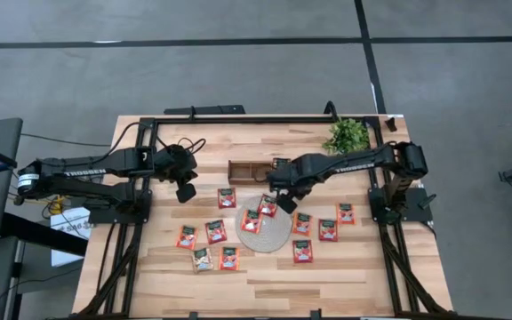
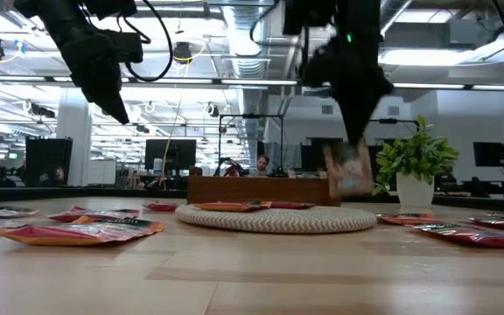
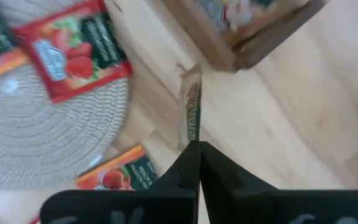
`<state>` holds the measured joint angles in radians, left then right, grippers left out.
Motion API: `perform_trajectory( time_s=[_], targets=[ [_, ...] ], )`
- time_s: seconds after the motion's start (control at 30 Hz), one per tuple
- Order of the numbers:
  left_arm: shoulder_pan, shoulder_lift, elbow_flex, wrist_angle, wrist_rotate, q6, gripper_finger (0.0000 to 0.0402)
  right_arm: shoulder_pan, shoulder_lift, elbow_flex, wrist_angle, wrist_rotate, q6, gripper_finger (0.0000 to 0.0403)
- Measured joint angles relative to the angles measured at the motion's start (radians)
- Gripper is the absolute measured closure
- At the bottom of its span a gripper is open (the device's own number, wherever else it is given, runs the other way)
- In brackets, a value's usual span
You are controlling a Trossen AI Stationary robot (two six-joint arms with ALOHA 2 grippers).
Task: Pick & Place Tea
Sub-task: Put the brown tea bag into the right section of the wooden organizer
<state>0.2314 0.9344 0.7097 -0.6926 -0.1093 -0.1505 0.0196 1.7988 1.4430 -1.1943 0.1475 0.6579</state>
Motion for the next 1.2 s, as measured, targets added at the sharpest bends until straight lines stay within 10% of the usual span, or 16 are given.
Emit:
perform_trajectory(
  time_s=[0.37,1.2],
  targets=[
    [0.000,0.000,0.000,0.015,0.000,0.000,0.0401,-0.050,-0.002,0.229,-0.091,0.126,-0.302,0.0403],
    [0.000,0.000,0.000,0.015,0.000,0.000,0.0401,-0.199,-0.002,0.141,0.096,0.109,-0.907,0.0403]
  ],
)
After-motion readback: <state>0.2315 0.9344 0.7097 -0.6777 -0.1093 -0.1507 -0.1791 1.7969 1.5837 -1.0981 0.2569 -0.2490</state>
